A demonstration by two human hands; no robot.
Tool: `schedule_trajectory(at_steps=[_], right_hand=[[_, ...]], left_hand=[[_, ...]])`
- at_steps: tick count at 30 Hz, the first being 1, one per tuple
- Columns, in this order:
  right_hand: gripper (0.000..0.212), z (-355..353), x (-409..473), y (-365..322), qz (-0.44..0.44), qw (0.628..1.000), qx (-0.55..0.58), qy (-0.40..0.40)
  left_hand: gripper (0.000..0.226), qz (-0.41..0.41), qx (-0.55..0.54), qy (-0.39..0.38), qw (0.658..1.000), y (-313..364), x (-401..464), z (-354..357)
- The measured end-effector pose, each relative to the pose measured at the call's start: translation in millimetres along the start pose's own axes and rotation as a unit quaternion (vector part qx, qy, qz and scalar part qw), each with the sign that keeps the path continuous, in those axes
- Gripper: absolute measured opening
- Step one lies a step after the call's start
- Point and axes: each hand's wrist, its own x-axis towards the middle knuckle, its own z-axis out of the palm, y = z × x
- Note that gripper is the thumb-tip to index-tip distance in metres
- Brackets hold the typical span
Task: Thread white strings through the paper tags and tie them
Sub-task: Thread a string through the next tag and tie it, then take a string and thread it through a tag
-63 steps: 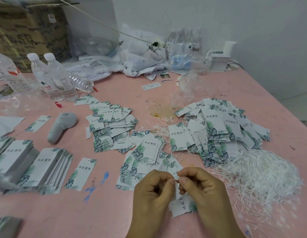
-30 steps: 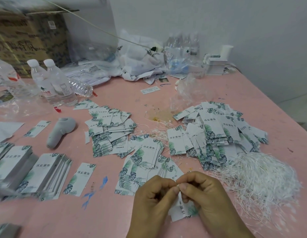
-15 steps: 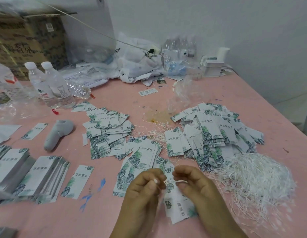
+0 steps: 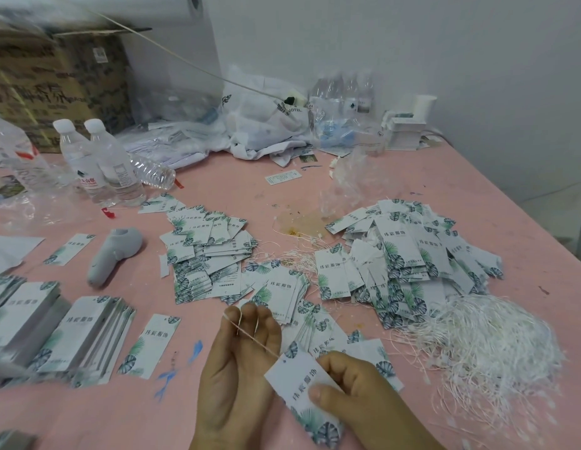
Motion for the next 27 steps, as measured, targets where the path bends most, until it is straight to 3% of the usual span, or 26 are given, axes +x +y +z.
schedule_trajectory(at_steps=[3,6,9,11,19,22,27], right_hand=[[0.020,-8.0,1.6,0.0,0.007,0.996,0.088,0.033],[0.013,-15.0,5.3,-0.5,-0.003,0.975,0.209,0.080],[0.021,-18.4,8.5,0.2,-0.013,0.956,0.267,0.120],[0.021,-17.9,8.9,-0.1,-0.017,0.957,0.260,0.131],[0.022,-21.3,5.4,-2.7,-0.034,0.954,0.245,0.168],[0.019,-37.9,2.2,-22.0,-0.030,0.955,0.210,0.206],[0.020,-106.7,27.4,-81.3,-0.069,0.935,0.139,0.319]], left_hand=[[0.006,0.024,0.040,0.088,0.995,-8.1,2.9,1.1],[0.006,0.027,0.223,0.105,0.969,-22.2,0.1,-3.2],[0.012,0.041,0.424,0.040,0.904,-39.2,-10.4,-4.9],[0.003,0.065,0.521,-0.002,0.851,-48.7,-15.7,-8.4],[0.011,0.237,0.704,-0.076,0.665,-49.9,-17.8,-10.5],[0.014,0.259,0.712,-0.063,0.649,-50.9,-20.8,-9.1],[0.031,0.246,0.715,0.000,0.655,-49.5,-19.3,-5.8]])
